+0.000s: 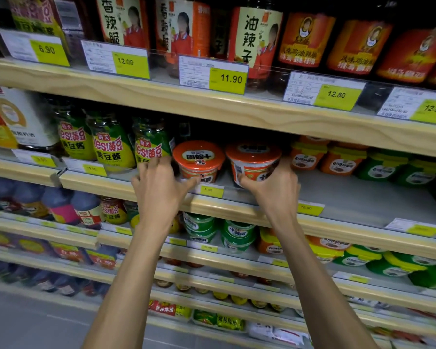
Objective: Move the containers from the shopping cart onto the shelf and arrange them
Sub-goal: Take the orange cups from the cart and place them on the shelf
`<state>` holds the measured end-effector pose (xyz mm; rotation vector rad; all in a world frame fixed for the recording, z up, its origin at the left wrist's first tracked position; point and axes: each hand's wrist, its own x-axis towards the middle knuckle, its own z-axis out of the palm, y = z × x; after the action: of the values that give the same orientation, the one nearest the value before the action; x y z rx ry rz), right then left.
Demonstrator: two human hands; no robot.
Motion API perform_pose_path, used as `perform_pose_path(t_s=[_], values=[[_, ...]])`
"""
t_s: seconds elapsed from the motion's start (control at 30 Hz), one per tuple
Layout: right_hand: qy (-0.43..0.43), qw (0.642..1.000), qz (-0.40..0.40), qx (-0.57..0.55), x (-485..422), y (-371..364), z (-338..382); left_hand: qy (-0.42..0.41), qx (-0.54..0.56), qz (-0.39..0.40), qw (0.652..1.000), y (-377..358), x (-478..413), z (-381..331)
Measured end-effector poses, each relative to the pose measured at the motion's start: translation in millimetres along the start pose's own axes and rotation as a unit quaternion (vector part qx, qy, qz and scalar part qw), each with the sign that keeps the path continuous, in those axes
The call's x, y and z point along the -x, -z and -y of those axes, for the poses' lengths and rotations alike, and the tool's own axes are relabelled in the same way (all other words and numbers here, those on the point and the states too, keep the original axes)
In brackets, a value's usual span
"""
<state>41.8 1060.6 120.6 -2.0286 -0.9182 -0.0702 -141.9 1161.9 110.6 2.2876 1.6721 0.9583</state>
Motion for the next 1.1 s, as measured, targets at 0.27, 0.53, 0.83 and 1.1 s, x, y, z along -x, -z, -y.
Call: perform_pose_path(t_s=[0.27, 0.53, 0.83, 1.1], values=[[-0.024, 0.999, -0.019, 0.031, 4.9, -16.2, 9.0, -0.108, -0.025, 0.011, 0.994, 31.5, 23.9, 41.7], [-0.052, 0.991, -0.026, 0.122, 19.0, -19.0, 15.1, -0.168, -0.086, 0.079, 0.979, 35.0, 50.8, 78.4], [-0.073, 0.984, 0.016, 0.165, 17.4, -12.4, 7.7, -0.186, -0.091, 0.139, 0.968, 28.6, 70.5, 105.4], [0.038, 0.970, 0.015, 0.241, 69.2, 25.7, 0.1, -0.228, -0.068, 0.193, 0.952, 13.1, 79.4, 86.5]])
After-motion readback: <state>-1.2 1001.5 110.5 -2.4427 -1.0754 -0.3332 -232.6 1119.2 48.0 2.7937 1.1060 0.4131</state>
